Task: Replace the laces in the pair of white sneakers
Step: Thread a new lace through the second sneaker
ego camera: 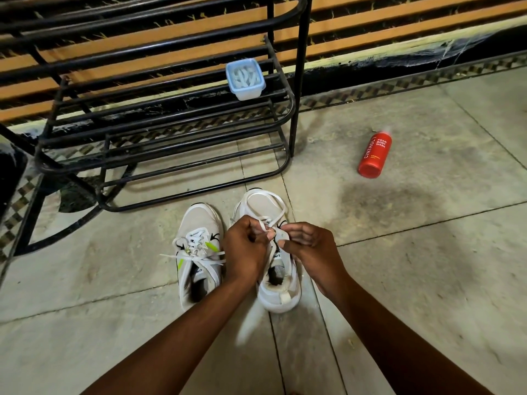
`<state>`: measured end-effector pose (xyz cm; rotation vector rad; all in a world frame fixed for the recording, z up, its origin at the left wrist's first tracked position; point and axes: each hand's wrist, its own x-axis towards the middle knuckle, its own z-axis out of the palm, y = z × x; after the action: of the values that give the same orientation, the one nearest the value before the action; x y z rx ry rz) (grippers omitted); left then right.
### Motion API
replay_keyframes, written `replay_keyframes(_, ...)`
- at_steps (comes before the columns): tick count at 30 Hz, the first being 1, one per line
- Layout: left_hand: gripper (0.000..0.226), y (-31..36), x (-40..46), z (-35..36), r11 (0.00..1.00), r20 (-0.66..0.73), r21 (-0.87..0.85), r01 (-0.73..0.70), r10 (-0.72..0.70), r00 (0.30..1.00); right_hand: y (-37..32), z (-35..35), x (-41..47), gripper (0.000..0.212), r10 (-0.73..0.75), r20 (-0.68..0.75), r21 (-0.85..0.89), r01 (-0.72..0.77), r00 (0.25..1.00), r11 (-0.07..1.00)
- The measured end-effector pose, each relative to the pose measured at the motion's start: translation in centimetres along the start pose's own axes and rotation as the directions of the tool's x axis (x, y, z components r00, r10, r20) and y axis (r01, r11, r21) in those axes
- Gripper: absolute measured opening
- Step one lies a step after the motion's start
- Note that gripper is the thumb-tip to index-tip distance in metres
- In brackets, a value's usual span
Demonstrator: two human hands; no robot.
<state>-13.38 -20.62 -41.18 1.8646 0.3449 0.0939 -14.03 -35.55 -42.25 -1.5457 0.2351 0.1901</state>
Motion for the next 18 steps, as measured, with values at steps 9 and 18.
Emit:
replay_keyframes(9, 0.020, -0.1, 0.3, 0.1, 0.996, 0.052, 0.074, -0.050, 0.047, 0.998, -2.0, 0.9, 2.3, 0.017, -0.101, 0.086, -0.410, 0.127, 0.991, 0.903)
replay_keyframes(18, 0.027, -0.3, 0.6, -1.3, 0.988, 0.035, 0.142, -0.066, 0.062, 0.997, -1.6, 1.7, 2.7, 0.006, -0.182, 0.069, -0.627, 0.184, 0.981, 0.757)
